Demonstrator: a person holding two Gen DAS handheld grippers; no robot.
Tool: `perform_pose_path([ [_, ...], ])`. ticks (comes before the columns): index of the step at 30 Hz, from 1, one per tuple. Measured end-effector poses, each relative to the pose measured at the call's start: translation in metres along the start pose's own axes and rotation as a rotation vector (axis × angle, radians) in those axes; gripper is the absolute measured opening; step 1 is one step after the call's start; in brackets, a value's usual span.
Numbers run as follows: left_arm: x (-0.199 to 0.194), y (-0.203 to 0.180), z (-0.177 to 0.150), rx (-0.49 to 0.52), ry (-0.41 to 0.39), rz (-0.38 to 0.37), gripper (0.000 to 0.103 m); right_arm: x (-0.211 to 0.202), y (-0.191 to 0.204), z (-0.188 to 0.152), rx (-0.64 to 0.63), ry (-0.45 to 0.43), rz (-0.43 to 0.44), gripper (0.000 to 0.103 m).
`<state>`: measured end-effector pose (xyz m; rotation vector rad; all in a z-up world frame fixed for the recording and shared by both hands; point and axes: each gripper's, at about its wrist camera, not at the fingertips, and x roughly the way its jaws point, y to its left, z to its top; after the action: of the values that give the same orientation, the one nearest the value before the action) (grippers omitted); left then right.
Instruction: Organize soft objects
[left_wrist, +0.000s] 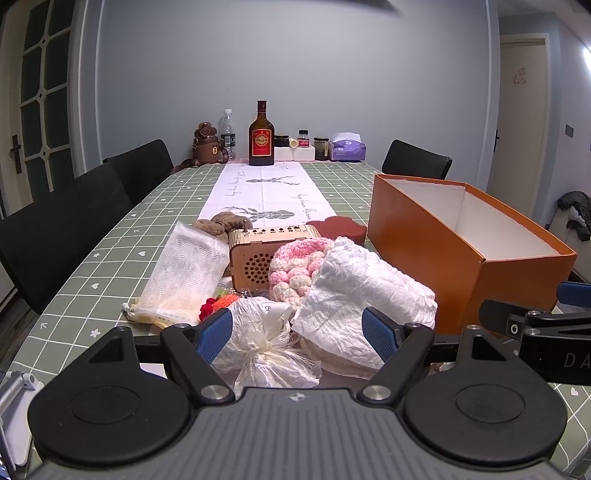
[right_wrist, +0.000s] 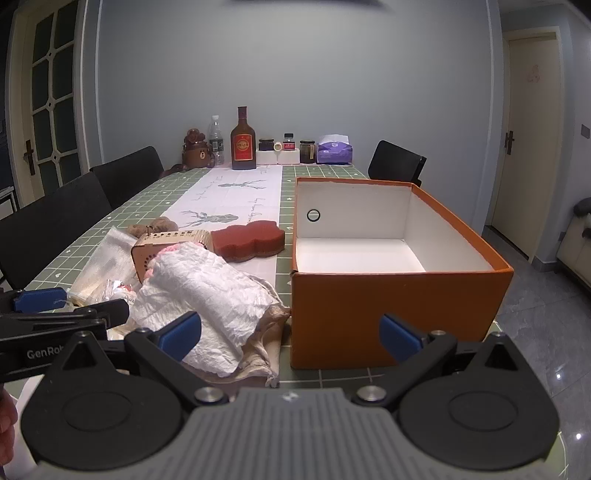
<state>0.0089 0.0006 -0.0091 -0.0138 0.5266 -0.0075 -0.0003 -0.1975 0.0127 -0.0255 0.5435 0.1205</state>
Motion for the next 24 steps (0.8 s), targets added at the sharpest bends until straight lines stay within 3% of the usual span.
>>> perform_pose_path([
  [24, 0.0002, -0.0009, 0.0005, 0.002, -0.002, -0.002, 0.094, 0.0004, 0.0058, -0.0011, -0.030, 0.005, 0.001, 0.100],
])
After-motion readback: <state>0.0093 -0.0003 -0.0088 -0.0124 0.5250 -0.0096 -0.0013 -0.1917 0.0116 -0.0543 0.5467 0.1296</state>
